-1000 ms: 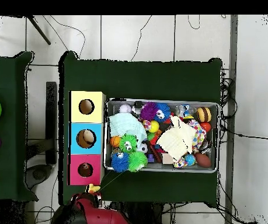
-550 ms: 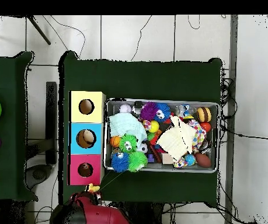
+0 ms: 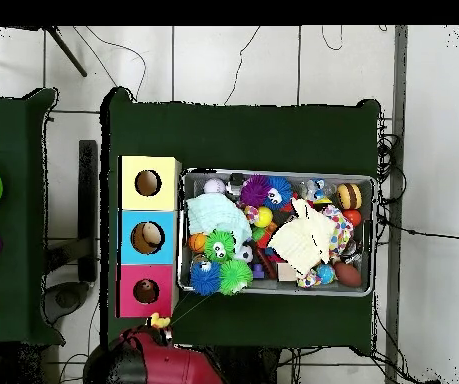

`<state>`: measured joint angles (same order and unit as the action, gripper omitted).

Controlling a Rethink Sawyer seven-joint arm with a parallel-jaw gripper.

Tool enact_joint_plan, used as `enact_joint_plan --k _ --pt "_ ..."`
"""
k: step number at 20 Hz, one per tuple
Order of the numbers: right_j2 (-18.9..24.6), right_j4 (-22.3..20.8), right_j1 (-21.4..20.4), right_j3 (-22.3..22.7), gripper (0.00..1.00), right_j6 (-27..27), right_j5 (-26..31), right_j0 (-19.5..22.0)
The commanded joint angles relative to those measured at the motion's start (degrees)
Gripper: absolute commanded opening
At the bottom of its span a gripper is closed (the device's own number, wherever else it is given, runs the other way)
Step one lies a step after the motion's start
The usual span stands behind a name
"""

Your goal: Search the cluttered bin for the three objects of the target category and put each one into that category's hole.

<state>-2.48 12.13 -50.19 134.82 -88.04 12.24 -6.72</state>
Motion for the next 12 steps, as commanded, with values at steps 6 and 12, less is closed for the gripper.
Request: enact_joint_plan --k 6,12 --pt "2.2 2.4 1.1 -12.3 0.00 -10.7 5.1 0.2" --pt "4.2 2.5 2.6 -13.4 0.00 -9.8 4.1 2.0"
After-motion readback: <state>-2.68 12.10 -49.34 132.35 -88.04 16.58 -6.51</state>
